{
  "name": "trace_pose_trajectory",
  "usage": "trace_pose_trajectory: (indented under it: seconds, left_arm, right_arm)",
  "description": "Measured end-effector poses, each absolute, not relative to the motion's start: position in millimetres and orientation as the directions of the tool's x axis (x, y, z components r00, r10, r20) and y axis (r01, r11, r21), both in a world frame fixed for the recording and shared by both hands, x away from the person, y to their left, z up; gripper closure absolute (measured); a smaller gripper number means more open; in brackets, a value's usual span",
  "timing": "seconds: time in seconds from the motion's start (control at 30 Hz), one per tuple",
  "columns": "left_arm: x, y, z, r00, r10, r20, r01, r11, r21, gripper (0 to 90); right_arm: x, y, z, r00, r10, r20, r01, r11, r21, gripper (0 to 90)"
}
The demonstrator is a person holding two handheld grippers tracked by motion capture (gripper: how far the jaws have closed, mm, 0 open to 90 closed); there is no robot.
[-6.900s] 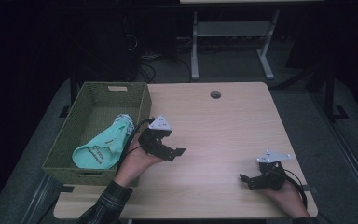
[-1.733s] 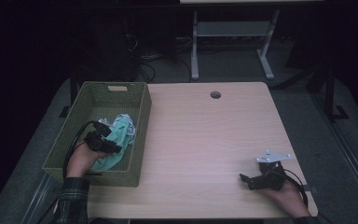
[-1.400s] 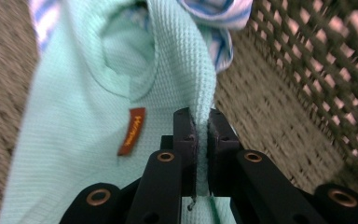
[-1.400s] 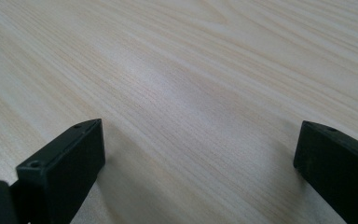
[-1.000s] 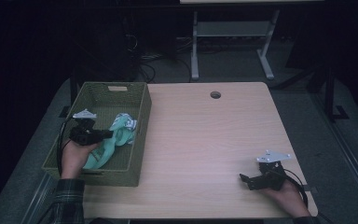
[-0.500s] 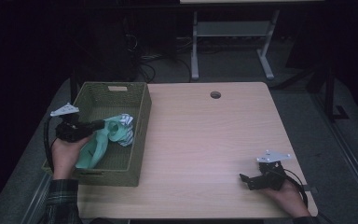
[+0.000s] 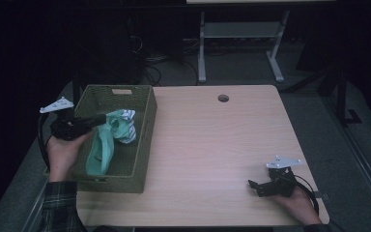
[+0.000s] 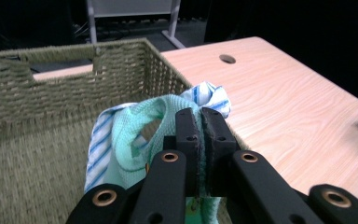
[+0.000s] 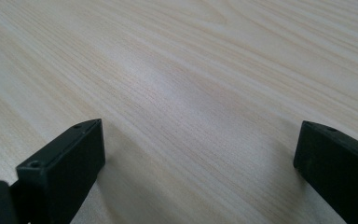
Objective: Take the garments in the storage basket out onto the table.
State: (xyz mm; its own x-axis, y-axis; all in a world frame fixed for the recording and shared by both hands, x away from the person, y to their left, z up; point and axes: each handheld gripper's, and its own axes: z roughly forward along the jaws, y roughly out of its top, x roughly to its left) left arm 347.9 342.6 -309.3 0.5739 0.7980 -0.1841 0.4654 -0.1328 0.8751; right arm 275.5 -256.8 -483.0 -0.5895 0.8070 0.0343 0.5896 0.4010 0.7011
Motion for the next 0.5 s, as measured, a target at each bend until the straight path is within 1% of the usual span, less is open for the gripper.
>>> trace_pose_trajectory:
  seconds: [0.5]
  left_arm:
    - [351.8, 335.3, -268.4, 0.621, 0.762, -0.185, 0.417, -0.121, 0.901, 86.2]
  right_arm:
    - [275.5, -256.7, -483.0, -0.589, 0.807, 0.034, 0.589, 0.4, 0.702, 1.4]
